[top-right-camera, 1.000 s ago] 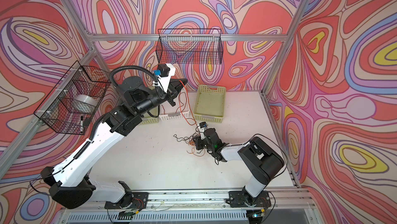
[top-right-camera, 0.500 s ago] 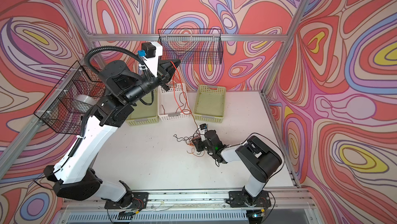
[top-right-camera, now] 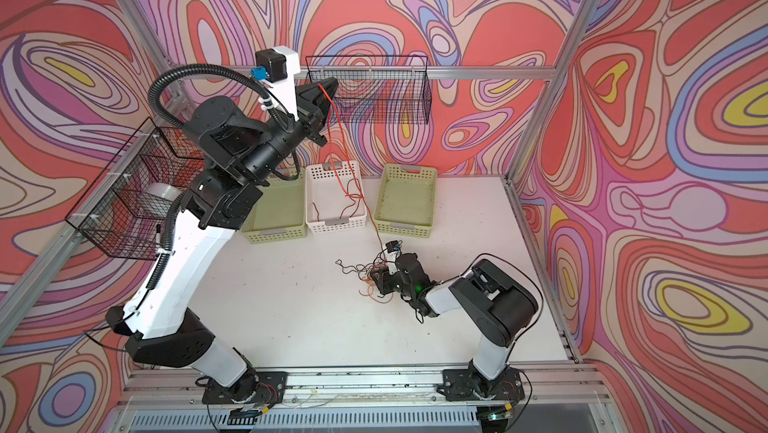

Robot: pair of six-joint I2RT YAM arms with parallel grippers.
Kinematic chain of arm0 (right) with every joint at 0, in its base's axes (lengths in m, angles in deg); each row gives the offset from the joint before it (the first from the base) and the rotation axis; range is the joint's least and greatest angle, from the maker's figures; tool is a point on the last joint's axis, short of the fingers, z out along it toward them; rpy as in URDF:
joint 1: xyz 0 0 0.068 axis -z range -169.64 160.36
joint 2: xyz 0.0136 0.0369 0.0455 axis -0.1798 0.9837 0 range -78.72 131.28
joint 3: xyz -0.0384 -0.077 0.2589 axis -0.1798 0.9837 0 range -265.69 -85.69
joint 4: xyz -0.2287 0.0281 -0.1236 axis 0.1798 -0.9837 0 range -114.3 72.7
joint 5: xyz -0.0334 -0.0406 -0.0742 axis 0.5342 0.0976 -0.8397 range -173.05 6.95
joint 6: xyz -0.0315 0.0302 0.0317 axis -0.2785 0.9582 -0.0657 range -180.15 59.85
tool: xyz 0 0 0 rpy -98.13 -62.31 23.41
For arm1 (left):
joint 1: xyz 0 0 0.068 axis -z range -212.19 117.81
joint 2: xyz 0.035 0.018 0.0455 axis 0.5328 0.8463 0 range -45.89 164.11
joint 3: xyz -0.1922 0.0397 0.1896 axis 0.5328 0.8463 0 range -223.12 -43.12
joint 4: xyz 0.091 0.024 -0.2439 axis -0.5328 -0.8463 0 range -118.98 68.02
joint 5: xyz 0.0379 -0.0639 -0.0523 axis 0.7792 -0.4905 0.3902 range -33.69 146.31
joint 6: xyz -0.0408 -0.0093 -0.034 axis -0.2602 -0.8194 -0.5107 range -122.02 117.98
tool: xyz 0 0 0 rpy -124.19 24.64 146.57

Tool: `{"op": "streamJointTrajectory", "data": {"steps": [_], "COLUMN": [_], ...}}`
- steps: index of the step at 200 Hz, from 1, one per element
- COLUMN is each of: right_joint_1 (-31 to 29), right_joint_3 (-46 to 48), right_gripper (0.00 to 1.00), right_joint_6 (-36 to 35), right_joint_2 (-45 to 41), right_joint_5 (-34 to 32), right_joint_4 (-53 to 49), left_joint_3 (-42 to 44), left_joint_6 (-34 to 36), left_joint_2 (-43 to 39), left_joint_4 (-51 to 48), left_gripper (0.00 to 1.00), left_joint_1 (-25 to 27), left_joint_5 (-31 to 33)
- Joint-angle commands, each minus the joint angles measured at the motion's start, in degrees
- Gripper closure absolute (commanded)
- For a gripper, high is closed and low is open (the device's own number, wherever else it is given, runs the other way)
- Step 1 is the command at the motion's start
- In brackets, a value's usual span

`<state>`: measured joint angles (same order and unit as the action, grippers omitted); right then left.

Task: Untangle the cables
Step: 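Pull the red wire high up out of the pile with the left gripper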

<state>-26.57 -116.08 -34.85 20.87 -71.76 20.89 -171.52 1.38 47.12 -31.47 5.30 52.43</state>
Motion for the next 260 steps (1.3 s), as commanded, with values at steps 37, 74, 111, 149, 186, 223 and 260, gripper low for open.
{"op": "streamJointTrajectory", "data": {"steps": [37,74,111,149,186,223,260], "right_joint_1": [-0.2,-0.1,-0.2,-0.2,-0.2,-0.3,-0.3], "right_joint_3": [0.2,-0.2,-0.7,-2.0,-3.3,-3.4,-2.1], "right_gripper": [0.58,0.54,0.51,0.47,0.45,0.44,0.44], "right_joint_6": [0.3,0.3,-0.4,-1.0,-1.8,-2.1,-2.3], "right_joint_2": [1.3,1.6,0.4,-1.6,-3.9,-5.0,-6.1], "right_joint_5": [-1.0,-0.3,0.9,3.1,4.4,4.1,3.0], "right_joint_4": [-1.9,-2.1,-3.0,-5.7,-8.8,-10.6,-11.0], "left_joint_3": [-8.3,-12.1,-14.1,-13.7,-14.3,-16.9,-20.4], "left_joint_6": [1.6,1.0,3.5,3.2,3.0,0.7,3.4], "left_joint_2": [3.0,5.1,7.9,10.0,12.5,14.6,16.9], "left_joint_4": [5.0,6.1,6.5,8.3,11.9,12.8,13.0], "left_gripper": [1.0,1.0,1.0,1.0,1.0,1.0,1.0], "left_joint_1": [-1.2,-4.1,-6.5,-10.2,-12.4,-14.8,-15.7], "left_joint_5": [4.5,5.7,6.0,3.7,1.3,0.3,-0.4]}}
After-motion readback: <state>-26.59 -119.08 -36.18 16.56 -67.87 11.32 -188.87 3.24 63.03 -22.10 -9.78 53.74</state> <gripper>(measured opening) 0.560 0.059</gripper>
